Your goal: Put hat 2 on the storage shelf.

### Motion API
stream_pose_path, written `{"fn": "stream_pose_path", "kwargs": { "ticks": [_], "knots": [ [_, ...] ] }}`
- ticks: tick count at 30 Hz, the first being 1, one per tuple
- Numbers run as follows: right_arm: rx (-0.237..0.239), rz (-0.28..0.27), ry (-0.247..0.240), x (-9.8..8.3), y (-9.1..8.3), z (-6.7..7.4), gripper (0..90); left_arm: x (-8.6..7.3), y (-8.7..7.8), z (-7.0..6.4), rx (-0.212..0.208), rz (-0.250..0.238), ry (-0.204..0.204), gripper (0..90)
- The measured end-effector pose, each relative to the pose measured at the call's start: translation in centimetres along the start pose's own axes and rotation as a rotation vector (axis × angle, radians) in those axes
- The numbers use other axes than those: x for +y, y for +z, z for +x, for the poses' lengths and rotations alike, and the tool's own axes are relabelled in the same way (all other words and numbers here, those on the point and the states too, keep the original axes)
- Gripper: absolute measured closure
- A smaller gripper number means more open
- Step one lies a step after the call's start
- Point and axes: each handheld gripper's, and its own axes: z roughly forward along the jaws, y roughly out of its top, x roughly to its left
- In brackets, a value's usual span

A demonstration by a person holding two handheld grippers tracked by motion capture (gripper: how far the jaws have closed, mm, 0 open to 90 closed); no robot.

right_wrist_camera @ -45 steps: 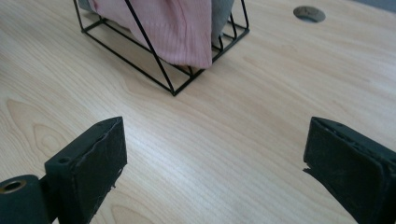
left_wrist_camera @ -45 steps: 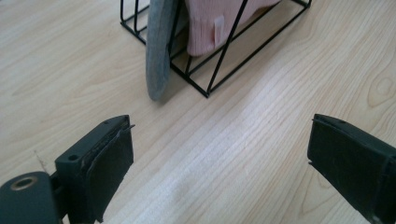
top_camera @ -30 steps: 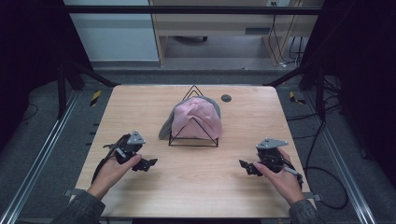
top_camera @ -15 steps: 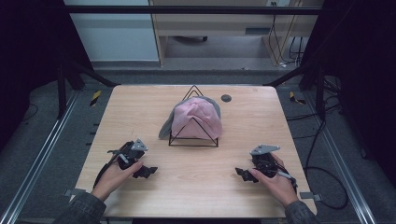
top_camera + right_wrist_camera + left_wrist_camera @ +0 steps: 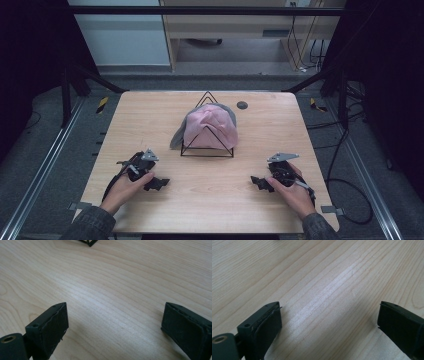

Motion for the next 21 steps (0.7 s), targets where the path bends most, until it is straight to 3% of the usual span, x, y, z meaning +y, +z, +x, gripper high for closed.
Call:
{"fn": "stream_pose_path", "kwargs": {
  "ticks": [8,10,11,21],
  "knots": [
    [-0.048,-0.022,-0.023,-0.3,0.4,0.2,5.1,-0.5,0.2,0.0,0.025,-0.037,0.016,2.2],
    [-0.06,-0.029,-0.043,-0.4,0.5,0.4,4.8,-0.6,0.3,-0.1,0.036,-0.051,0.017,1.8],
    [-0.083,-0.038,-0.086,-0.6,0.7,0.6,4.2,-0.8,0.4,-0.2,0.036,-0.064,0.018,0.3],
    [-0.098,-0.035,-0.067,-0.7,0.6,0.9,4.2,-1.1,0.4,0.1,0.029,-0.09,0.034,0.0]
  ]
}}
